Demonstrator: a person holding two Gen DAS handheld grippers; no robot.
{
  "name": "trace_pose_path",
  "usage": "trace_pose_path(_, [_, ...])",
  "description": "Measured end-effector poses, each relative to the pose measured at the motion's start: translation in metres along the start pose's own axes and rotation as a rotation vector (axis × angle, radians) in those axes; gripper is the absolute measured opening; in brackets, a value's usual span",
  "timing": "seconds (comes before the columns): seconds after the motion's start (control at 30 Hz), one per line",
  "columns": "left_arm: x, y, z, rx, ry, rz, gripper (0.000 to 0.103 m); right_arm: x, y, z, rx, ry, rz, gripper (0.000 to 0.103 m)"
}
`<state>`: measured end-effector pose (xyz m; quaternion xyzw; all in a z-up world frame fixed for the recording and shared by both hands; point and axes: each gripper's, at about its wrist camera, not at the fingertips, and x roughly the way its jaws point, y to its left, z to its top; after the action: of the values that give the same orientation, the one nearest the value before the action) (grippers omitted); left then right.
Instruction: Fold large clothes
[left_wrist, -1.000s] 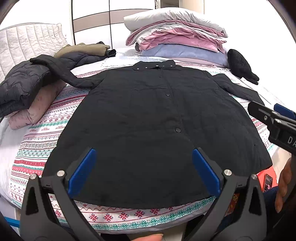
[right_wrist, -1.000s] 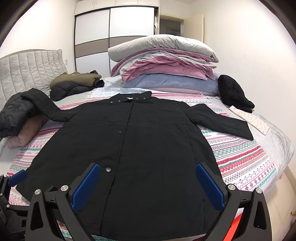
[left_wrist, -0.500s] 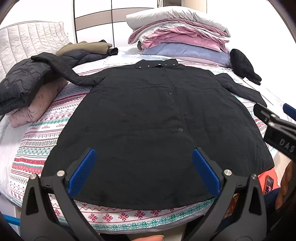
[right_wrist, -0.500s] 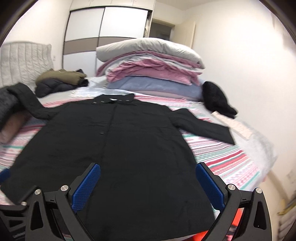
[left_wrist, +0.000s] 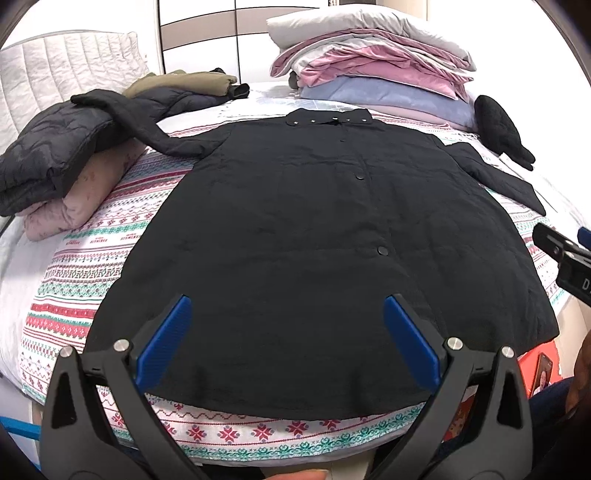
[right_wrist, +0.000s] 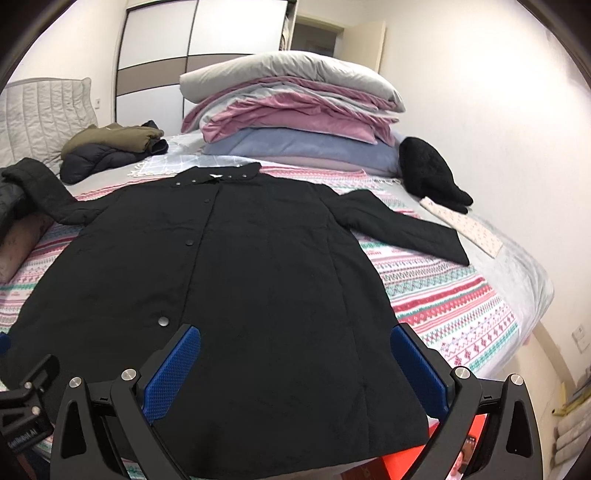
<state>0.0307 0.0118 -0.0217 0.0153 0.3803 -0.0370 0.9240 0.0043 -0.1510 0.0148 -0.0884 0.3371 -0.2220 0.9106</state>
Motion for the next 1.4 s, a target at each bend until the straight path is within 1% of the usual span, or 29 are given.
trace_pose_path(0.07, [-0.001, 0.001, 0.0, 0.002, -0.004, -0.004, 0.103, -0.003, -0.002, 0.0, 0.002, -0.002, 0.002, 0.103])
trace_pose_path(0.23, [-0.002, 0.005, 0.002, 0.013, -0.013, 0.012, 0.103, -0.017, 0.001, -0.003, -0.026, -0.043, -0.036, 0.103])
trace_pose_path(0.3, [0.0, 0.016, 0.004, -0.015, -0.001, 0.015, 0.103, -0.016, 0.001, -0.005, -0.036, -0.044, -0.038, 0.103])
trace_pose_path(0.33, [0.002, 0.027, 0.005, -0.041, 0.003, 0.024, 0.103, -0.012, 0.0, -0.007, -0.041, -0.03, -0.038, 0.103])
trace_pose_path(0.47, [0.008, 0.07, 0.008, -0.127, 0.021, 0.081, 0.103, 0.013, -0.018, -0.013, -0.025, 0.083, 0.016, 0.103])
trace_pose_path(0.53, [0.016, 0.101, 0.007, -0.205, 0.053, 0.139, 0.103, 0.029, -0.035, -0.017, 0.007, 0.155, 0.078, 0.103])
trace_pose_path(0.57, [0.019, 0.118, 0.004, -0.252, 0.072, 0.164, 0.103, 0.04, -0.048, -0.019, 0.038, 0.204, 0.121, 0.103])
trace_pose_path(0.6, [0.022, 0.132, 0.002, -0.29, 0.087, 0.175, 0.103, 0.05, -0.061, -0.022, 0.081, 0.251, 0.151, 0.103])
trace_pose_path(0.63, [0.024, 0.143, 0.0, -0.319, 0.097, 0.183, 0.103, 0.057, -0.073, -0.025, 0.115, 0.28, 0.155, 0.103])
trace_pose_path(0.73, [0.028, 0.17, -0.006, -0.383, 0.118, 0.201, 0.103, 0.074, -0.107, -0.035, 0.205, 0.346, 0.092, 0.103])
trace_pose_path(0.77, [0.031, 0.179, -0.009, -0.401, 0.132, 0.2, 0.103, 0.077, -0.118, -0.038, 0.246, 0.363, 0.092, 0.103])
trace_pose_path(0.83, [0.038, 0.187, -0.015, -0.427, 0.167, 0.2, 0.103, 0.085, -0.135, -0.045, 0.33, 0.392, 0.135, 0.103])
trace_pose_path(0.9, [0.045, 0.19, -0.018, -0.439, 0.197, 0.197, 0.103, 0.094, -0.151, -0.054, 0.415, 0.431, 0.159, 0.103])
trace_pose_path(0.97, [0.056, 0.189, -0.023, -0.456, 0.232, 0.131, 0.102, 0.101, -0.159, -0.058, 0.459, 0.465, 0.166, 0.103])
trace_pose_path(1.03, [0.064, 0.187, -0.026, -0.471, 0.257, 0.061, 0.089, 0.113, -0.161, -0.064, 0.479, 0.53, 0.224, 0.101])
trace_pose_path(1.07, [0.067, 0.183, -0.028, -0.474, 0.267, 0.043, 0.069, 0.119, -0.159, -0.067, 0.476, 0.56, 0.254, 0.085])
trace_pose_path(1.1, [0.07, 0.179, -0.028, -0.469, 0.274, 0.032, 0.054, 0.122, -0.157, -0.068, 0.46, 0.575, 0.249, 0.055])
trace_pose_path(1.13, [0.071, 0.174, -0.028, -0.458, 0.279, 0.026, 0.034, 0.12, -0.156, -0.069, 0.455, 0.579, 0.226, 0.045])
trace_pose_path(1.17, [0.071, 0.172, -0.027, -0.45, 0.277, 0.03, 0.015, 0.116, -0.158, -0.069, 0.471, 0.556, 0.208, 0.014])
trace_pose_path(1.2, [0.064, 0.169, -0.025, -0.453, 0.251, 0.039, 0.009, 0.111, -0.16, -0.068, 0.479, 0.53, 0.181, 0.01])
trace_pose_path(1.27, [0.049, 0.168, -0.02, -0.464, 0.189, 0.016, 0.008, 0.094, -0.165, -0.062, 0.492, 0.45, 0.139, 0.007])
trace_pose_path(1.33, [0.035, 0.165, -0.017, -0.455, 0.154, 0.001, 0.007, 0.078, -0.167, -0.055, 0.467, 0.371, 0.08, 0.006])
trace_pose_path(1.4, [0.029, 0.16, -0.017, -0.43, 0.15, 0.015, 0.007, 0.065, -0.167, -0.05, 0.448, 0.317, 0.046, 0.005])
